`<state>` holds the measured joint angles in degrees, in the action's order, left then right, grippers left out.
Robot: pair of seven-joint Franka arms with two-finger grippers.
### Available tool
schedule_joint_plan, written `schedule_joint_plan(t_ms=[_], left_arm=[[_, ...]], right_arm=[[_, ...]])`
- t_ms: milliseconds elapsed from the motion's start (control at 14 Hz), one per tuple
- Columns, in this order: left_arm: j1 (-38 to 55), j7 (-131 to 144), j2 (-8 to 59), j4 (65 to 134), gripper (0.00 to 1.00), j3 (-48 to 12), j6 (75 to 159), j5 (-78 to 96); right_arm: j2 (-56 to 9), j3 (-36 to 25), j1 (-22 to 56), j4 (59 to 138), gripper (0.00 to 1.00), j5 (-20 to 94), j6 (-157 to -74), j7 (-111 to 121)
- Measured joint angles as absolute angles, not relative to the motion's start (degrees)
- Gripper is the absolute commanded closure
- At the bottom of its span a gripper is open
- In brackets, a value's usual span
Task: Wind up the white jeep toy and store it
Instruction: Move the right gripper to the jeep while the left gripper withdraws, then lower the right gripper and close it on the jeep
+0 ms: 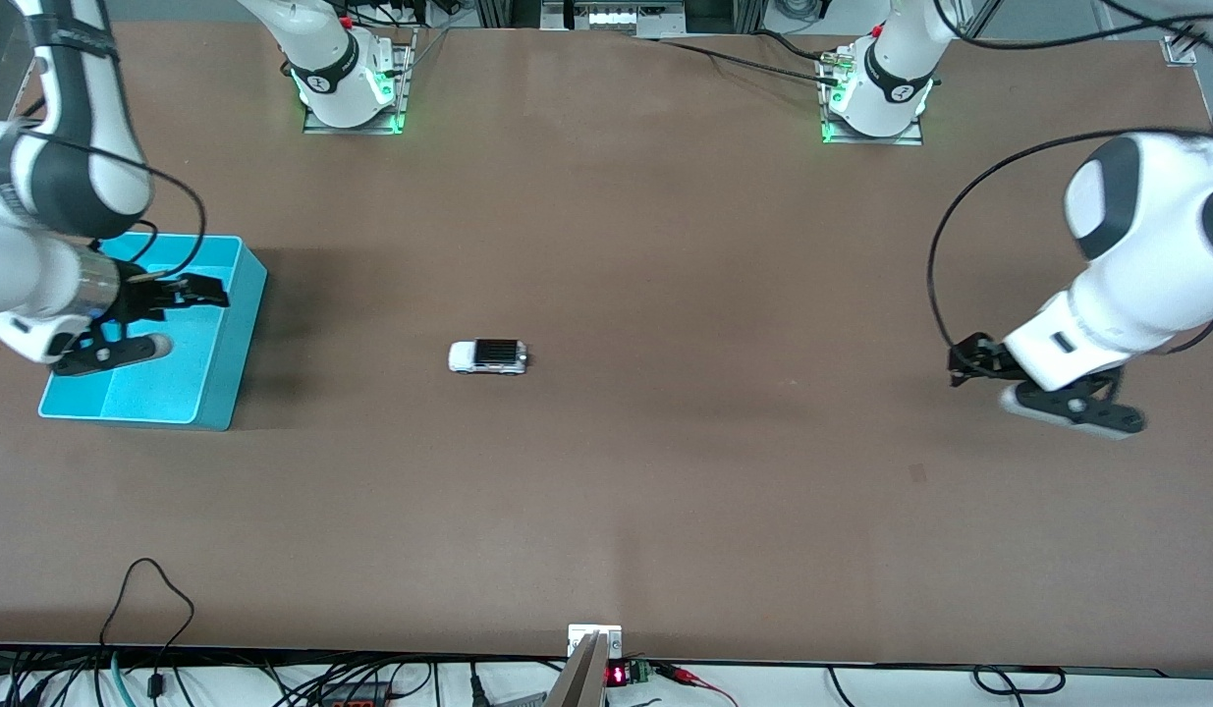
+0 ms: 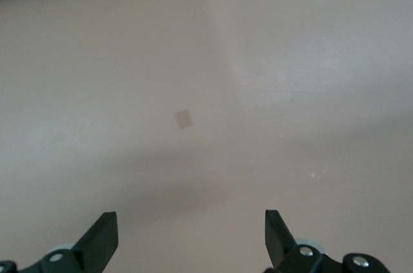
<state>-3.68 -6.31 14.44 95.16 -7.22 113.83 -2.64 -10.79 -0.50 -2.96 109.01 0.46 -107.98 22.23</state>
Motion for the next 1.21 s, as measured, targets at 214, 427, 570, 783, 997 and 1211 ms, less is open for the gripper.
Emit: schedule_joint_plan(t_ms=[214,427,570,783,997,1211], left_arm=[[-3.5,-2.2,12.9,91.6,0.00,-5.3,107.9,0.4],[-3.3,-1.9,11.3,89.6,0.00,-3.1,105.2,2.6],[-3.1,-1.4,9.7,89.4,0.00,-3.1,101.5,2.6],[-3.1,-0.7,8.1,89.5,0.00,-2.8,98.5,2.6],[-3.0,-0.5,6.6,90.6,0.00,-2.7,97.9,2.6],[-2.9,1.3,4.0,92.5,0.00,-2.8,97.8,2.6]], right_arm=[[-9.0,2.9,-2.8,117.2,0.00,0.4,-117.8,33.7],[-10.4,7.3,-2.8,119.8,0.00,0.1,-124.2,42.4],[-12.2,10.4,-2.6,119.9,0.00,-3.5,-126.6,44.5],[-15.1,12.4,0.6,119.8,0.00,-10.7,-131.3,45.3],[-18.5,12.7,5.7,118.0,0.00,-11.3,-134.0,45.3],[-22.1,12.7,9.9,114.4,0.00,-11.3,-134.2,45.3]])
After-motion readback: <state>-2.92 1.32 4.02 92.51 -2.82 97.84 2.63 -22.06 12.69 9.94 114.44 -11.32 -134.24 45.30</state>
